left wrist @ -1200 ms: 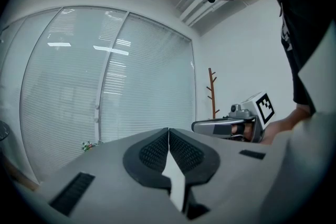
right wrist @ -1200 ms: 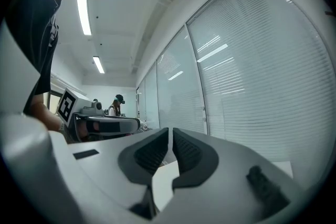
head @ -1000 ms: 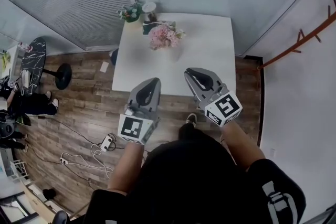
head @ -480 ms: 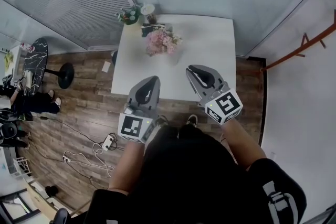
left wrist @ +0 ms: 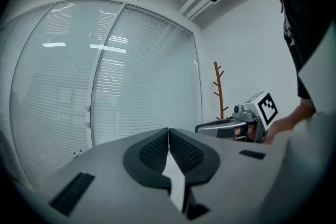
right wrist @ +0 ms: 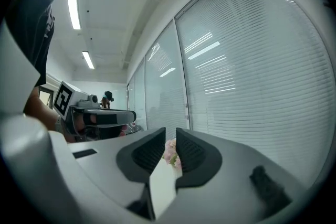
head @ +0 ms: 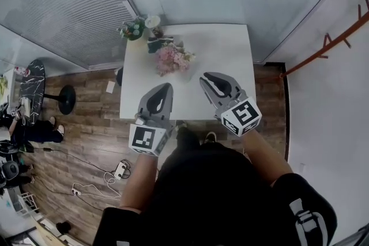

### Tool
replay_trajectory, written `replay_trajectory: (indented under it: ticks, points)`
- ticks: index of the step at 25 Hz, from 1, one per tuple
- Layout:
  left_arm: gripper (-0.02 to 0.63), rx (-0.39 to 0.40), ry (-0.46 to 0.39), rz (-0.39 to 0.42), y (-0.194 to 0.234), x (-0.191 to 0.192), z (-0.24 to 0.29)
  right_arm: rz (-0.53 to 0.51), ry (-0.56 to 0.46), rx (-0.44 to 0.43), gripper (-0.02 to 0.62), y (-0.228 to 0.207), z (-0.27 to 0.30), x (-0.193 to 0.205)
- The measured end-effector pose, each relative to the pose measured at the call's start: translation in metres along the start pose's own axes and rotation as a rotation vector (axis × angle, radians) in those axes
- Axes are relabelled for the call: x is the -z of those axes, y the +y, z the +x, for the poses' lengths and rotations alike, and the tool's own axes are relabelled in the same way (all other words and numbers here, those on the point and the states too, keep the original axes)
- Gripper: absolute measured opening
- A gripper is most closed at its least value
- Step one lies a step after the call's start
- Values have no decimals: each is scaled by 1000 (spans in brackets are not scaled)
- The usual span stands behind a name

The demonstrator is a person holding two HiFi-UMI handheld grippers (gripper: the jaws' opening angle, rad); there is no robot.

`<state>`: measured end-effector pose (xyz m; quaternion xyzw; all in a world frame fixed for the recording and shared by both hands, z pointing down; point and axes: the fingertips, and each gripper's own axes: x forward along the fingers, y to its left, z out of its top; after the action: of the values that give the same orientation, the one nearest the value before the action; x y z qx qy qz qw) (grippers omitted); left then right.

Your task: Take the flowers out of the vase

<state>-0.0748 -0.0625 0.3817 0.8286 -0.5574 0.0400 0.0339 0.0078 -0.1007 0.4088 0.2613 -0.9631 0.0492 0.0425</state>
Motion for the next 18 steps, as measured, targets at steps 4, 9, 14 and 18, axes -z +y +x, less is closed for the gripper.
replay_trajectory:
  ticks: [4,9,14,18]
  points:
    - [12,44,-3,12,12,1,19,-7,29,39,67,-10,17,4]
    - [12,76,5,-2,30,7,40,0,62,79,106,-26,42,14]
    - [12,107,14,-5,42,15,56,-1,95,132,143,-42,65,26]
    - [12,133,19,2,46,19,68,7,108,179,172,-54,78,32]
